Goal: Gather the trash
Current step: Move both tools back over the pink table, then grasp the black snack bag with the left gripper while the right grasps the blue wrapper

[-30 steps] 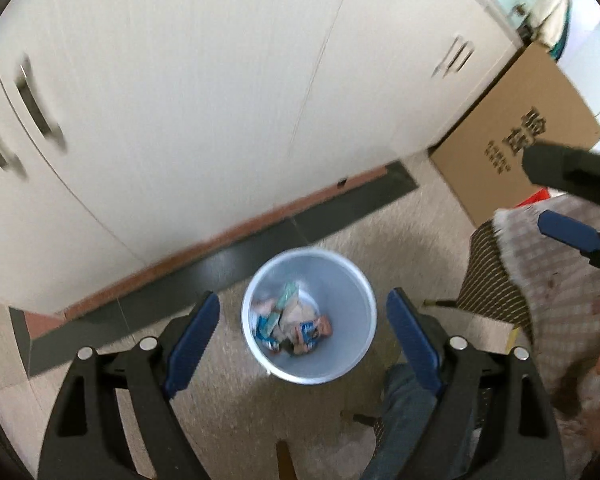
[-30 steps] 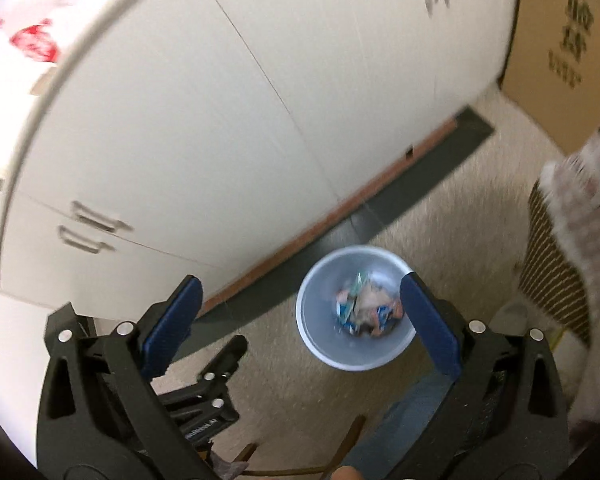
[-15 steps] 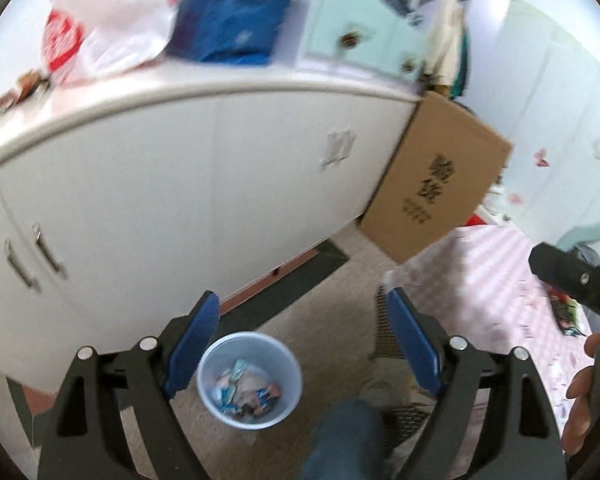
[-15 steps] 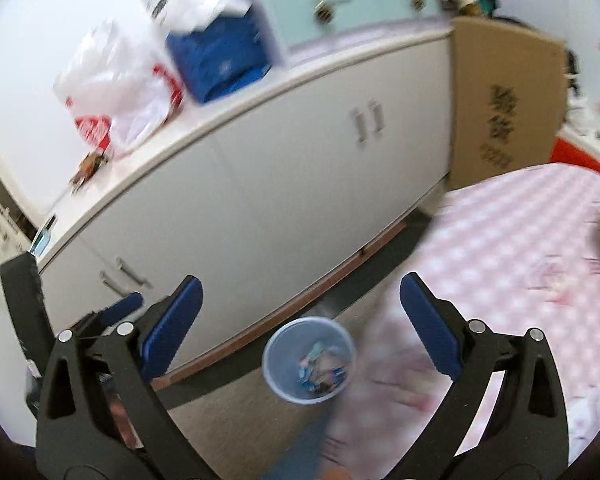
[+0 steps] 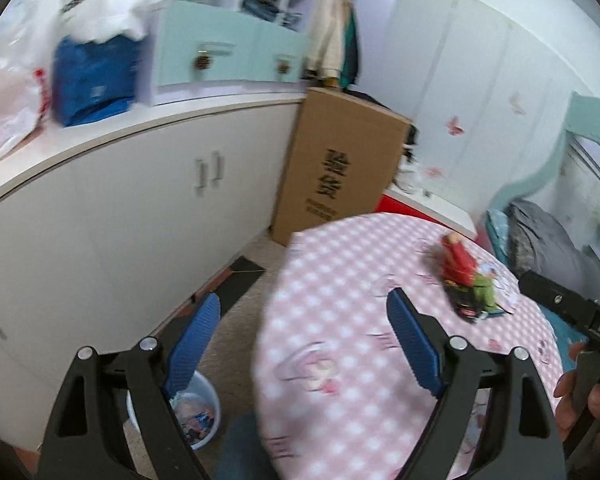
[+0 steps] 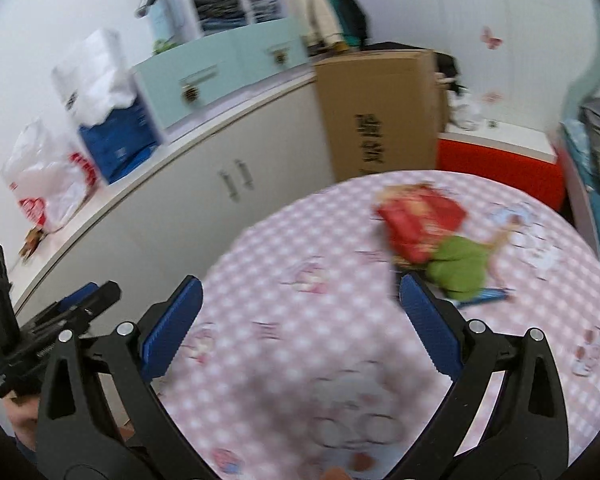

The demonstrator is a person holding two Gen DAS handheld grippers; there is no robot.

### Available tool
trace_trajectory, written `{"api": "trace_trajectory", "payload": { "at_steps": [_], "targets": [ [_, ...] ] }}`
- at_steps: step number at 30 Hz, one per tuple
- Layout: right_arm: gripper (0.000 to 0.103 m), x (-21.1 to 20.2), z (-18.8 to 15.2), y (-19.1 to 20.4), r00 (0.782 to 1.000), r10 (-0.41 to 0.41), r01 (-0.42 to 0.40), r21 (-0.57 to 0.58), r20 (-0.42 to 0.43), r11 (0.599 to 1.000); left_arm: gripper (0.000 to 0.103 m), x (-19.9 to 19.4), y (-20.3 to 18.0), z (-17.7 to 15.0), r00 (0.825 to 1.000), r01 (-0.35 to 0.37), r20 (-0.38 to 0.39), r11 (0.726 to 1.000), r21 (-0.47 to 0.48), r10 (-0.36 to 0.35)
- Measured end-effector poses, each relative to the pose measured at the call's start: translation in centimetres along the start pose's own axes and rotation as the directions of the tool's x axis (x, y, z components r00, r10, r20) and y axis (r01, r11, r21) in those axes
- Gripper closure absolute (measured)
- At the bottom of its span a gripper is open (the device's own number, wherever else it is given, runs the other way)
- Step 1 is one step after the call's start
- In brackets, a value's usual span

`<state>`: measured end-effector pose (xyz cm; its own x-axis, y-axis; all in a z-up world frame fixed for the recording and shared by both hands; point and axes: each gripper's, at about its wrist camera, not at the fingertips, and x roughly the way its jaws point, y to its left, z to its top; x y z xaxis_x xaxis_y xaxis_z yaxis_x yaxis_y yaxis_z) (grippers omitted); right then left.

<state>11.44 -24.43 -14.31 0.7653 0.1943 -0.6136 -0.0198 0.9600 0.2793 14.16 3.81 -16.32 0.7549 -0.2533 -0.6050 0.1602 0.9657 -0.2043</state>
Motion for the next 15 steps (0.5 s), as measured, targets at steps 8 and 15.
{"api": "trace_trajectory", "payload": {
  "at_steps": [8,15],
  "targets": [
    [0.006,-0.6,-1.4,-9.3,0.983,-0.182,0.185,0.104,-0.031,0.977,0.019,4.6,-7.0,-0.5,0.992,0.107,-0.075,0.989,0.102,-0.099],
    [0.006,0.7,-3.0,-14.5,0.967,-0.234,0.249,0.168,-0.104,0.954,0.019,10.2,-12.7,-1.0,0.975,0.167,-0.171,0.972,0.165,-0.138]
  ]
}}
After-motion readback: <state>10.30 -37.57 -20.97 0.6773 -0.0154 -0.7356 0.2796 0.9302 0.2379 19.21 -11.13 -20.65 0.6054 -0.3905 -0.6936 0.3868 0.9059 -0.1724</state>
